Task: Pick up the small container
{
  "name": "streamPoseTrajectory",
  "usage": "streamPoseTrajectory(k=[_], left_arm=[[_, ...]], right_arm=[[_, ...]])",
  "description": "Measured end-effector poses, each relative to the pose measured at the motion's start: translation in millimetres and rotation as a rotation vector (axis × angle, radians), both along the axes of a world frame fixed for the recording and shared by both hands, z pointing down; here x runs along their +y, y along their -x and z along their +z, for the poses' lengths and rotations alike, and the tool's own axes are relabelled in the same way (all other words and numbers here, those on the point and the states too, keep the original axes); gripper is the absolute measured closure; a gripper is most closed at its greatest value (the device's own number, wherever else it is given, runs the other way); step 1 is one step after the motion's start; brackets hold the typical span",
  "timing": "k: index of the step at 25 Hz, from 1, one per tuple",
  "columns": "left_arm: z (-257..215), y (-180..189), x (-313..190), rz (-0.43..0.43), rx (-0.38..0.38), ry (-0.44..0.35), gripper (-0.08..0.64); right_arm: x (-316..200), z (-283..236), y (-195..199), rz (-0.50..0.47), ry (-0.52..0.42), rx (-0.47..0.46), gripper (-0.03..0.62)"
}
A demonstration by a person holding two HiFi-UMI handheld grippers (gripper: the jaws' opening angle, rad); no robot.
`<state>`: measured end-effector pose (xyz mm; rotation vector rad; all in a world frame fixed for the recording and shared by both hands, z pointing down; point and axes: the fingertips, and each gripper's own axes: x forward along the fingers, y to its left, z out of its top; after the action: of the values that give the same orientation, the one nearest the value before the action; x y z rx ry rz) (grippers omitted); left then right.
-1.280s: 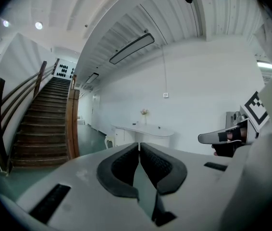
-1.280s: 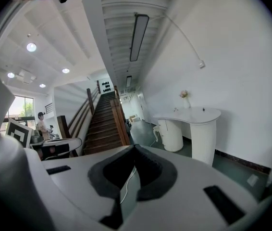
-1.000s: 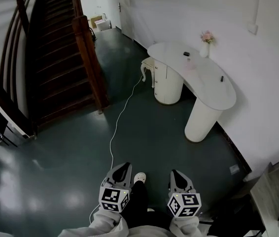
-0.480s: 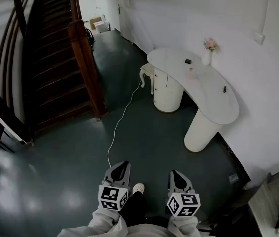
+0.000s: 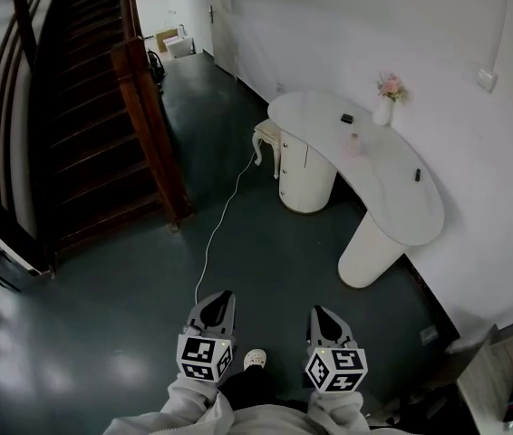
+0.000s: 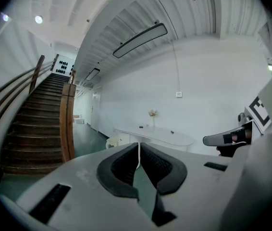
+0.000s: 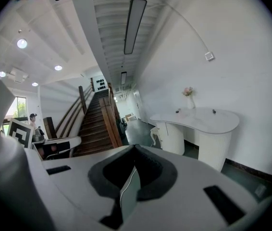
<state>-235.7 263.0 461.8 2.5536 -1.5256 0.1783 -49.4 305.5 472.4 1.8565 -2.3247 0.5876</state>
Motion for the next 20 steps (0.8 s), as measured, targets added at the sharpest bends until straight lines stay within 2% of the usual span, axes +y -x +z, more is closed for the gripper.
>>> streamPoseTrajectory(k=[10, 20], left_arm=[[2.2, 18.4, -70.0, 0.021, 0.007, -0.005, 0.537], [15.3, 41.6, -104.4, 0.046, 0.009, 0.005, 0.537]], right_arm=[[-65.1, 2.3, 17.7, 0.029, 0.000, 0.004, 0.543], [-96.5, 9.8, 41.8, 0.066, -0.012, 0.003, 0.543]])
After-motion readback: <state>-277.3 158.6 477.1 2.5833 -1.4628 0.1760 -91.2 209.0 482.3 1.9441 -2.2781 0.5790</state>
